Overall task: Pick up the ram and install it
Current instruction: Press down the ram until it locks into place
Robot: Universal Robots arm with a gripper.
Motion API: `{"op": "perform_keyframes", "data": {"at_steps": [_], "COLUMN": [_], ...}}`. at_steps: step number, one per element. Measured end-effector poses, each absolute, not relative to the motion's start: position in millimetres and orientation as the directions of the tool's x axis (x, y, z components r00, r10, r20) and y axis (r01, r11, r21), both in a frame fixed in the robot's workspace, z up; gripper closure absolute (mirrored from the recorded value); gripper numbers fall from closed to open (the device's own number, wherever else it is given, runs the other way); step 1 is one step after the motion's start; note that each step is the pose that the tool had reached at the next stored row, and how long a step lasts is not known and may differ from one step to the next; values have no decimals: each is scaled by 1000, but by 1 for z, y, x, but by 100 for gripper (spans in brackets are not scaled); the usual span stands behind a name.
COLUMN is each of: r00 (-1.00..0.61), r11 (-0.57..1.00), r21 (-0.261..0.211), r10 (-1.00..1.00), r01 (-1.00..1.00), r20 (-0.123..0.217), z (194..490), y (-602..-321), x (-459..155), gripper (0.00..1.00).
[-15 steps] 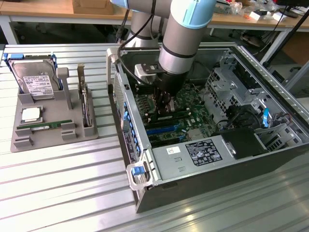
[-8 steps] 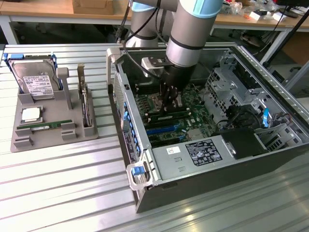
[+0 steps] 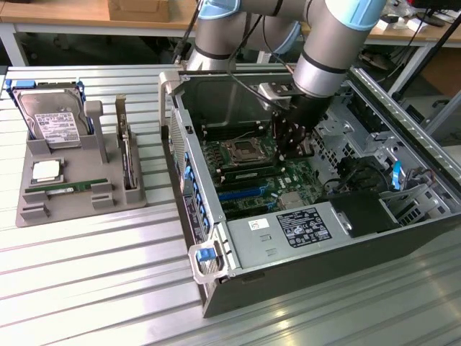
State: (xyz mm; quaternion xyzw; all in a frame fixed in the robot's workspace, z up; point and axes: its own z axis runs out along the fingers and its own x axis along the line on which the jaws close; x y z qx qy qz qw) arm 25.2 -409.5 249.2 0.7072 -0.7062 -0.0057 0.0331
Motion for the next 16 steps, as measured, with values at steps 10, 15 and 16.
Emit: {"op": "perform_keyframes", "data": {"at_steps": [10,15,16], "r00": [3,3,3], "r11": [0,0,0], "r21": [66,66,66], "r10": [-999,-999,-999], "r01": [-998,-998,-998], "r20": [39,39,39], "z": [273,276,276], "y": [-409,-409,-409], "x": [70,70,70], "gripper": [89,89,89]}}
